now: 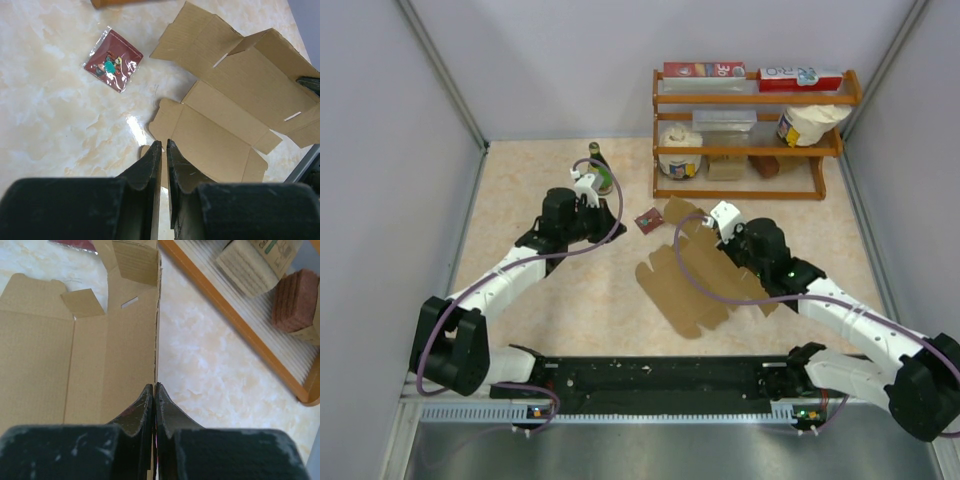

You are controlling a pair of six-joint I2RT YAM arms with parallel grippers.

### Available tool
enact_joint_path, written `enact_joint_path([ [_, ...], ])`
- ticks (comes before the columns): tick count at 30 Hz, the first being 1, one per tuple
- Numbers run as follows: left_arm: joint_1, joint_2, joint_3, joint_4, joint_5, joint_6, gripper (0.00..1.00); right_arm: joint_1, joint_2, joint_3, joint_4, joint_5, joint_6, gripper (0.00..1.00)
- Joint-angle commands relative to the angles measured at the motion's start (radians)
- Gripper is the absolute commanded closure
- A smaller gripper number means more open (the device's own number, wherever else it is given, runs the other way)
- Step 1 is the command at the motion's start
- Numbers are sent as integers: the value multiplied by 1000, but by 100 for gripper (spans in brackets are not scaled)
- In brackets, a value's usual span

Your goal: Fold the paper box

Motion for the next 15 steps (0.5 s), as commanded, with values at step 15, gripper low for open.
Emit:
enact_joint_path([
  [15,47,12,42,53,-2,-40,89,105,16,-30,236,-77,-310,100],
])
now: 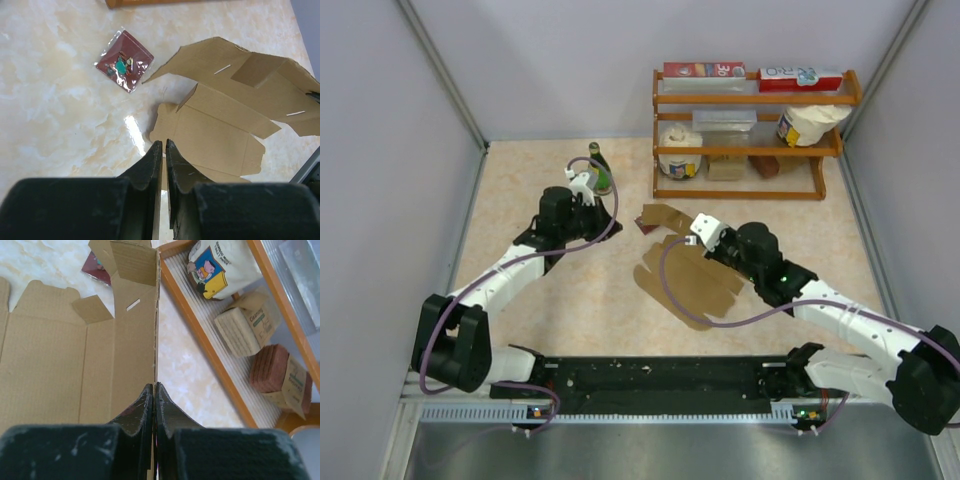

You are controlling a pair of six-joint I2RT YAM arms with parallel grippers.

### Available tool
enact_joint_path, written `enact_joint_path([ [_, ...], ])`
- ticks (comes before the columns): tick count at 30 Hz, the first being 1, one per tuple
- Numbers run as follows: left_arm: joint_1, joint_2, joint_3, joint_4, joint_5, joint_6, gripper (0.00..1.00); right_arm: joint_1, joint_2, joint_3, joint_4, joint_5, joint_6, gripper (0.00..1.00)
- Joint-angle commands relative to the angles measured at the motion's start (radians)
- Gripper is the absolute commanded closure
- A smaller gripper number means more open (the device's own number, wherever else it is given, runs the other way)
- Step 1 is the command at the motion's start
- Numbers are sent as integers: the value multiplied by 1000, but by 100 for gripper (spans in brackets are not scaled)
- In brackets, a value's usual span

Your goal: Fold the paper box

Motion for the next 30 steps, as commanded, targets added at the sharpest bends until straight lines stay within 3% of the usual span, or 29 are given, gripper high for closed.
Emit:
enact_joint_path([
  [1,19,-3,38,49,-2,-15,89,19,16,-3,89,-23,-90,100],
  [18,43,-8,21,58,-2,-20,90,21,104,-45,135,-103,-127,100],
  [30,48,104,111,113,47,-63,91,21,138,-86,161,-112,-159,100],
])
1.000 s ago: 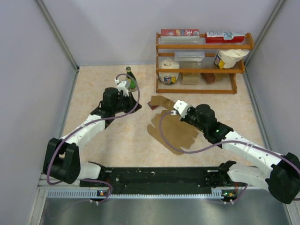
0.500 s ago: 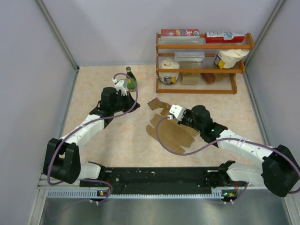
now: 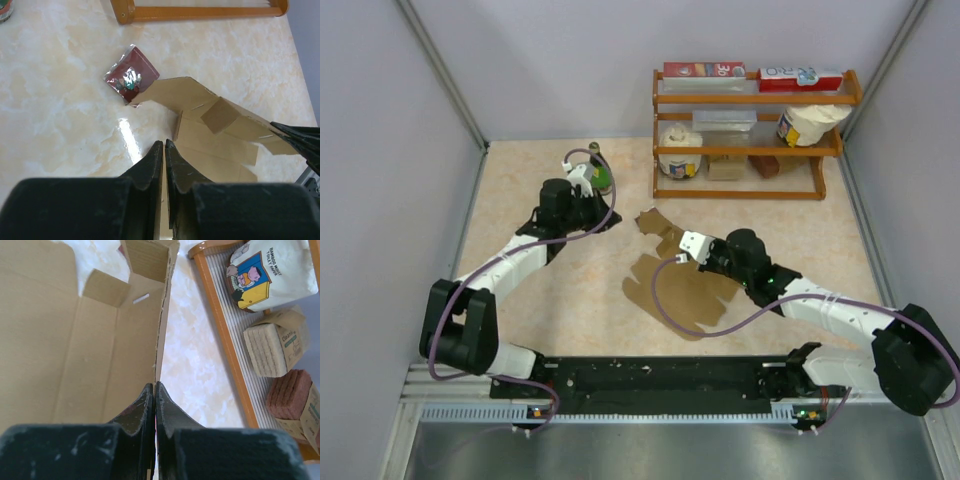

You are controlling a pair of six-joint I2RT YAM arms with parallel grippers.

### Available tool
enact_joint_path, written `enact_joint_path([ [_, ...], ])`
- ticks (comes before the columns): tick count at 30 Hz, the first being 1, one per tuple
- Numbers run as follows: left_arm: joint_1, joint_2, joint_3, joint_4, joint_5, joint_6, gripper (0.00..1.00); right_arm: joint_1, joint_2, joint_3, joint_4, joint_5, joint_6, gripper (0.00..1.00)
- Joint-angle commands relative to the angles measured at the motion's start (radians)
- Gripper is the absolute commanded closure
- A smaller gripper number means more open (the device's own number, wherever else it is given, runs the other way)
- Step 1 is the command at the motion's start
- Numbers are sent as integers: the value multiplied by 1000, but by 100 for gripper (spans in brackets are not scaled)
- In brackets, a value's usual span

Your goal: Fold the paper box

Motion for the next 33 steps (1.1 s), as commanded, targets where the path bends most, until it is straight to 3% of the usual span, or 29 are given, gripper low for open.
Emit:
enact_joint_path([
  [1,6,50,89,73,46,-21,91,13,25,-22,47,-12,-20,100],
  [13,6,141,197,70,73,-3,91,13,47,-37,91,26,-32,100],
  [25,6,354,448,-18,164,51,93,13,39,-42,108,20,-78,100],
  [33,6,396,418,-20,201,85,94,39,39,-51,165,58,-141,100],
])
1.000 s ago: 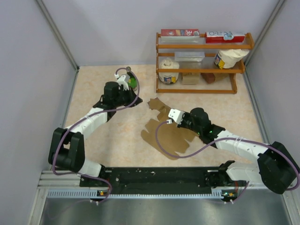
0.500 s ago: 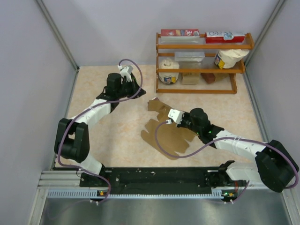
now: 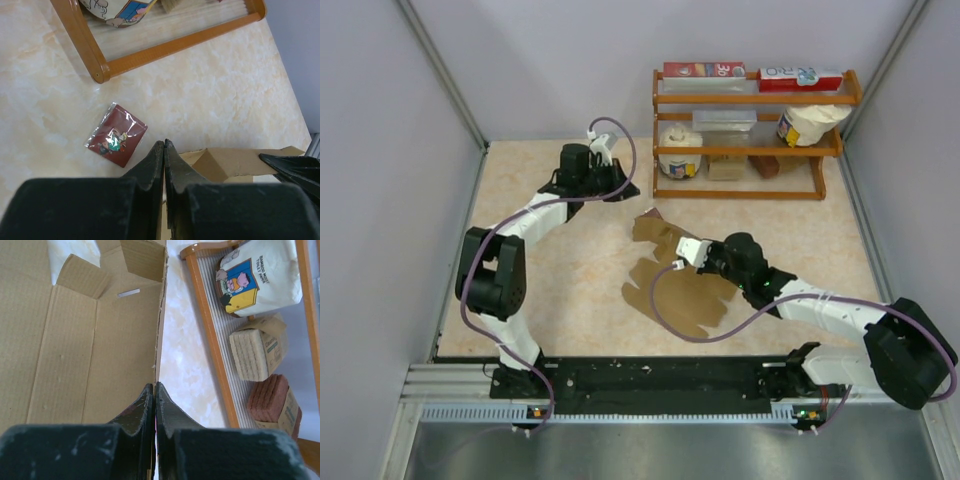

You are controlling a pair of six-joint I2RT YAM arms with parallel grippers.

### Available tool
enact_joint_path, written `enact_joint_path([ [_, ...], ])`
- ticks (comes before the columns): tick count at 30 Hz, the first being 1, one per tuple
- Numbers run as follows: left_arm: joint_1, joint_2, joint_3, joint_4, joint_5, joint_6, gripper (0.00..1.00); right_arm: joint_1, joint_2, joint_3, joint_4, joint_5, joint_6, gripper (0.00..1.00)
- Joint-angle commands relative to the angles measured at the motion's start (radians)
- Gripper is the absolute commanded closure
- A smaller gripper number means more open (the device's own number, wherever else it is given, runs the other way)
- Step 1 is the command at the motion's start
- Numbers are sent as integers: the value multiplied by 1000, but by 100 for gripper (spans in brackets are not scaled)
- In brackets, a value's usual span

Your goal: Fold the paper box

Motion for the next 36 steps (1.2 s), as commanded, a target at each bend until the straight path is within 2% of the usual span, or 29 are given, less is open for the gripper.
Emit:
enact_joint_path([
  [1,4,14,-1,8,48,41,95,35,0,-12,77,20,-69,100],
  [21,3,40,-82,10,36,66,98,87,47,-102,314,127,-201,100],
  [36,-8,109,-66,-10,2,91,97,90,26,-110,304,93,-190,100],
])
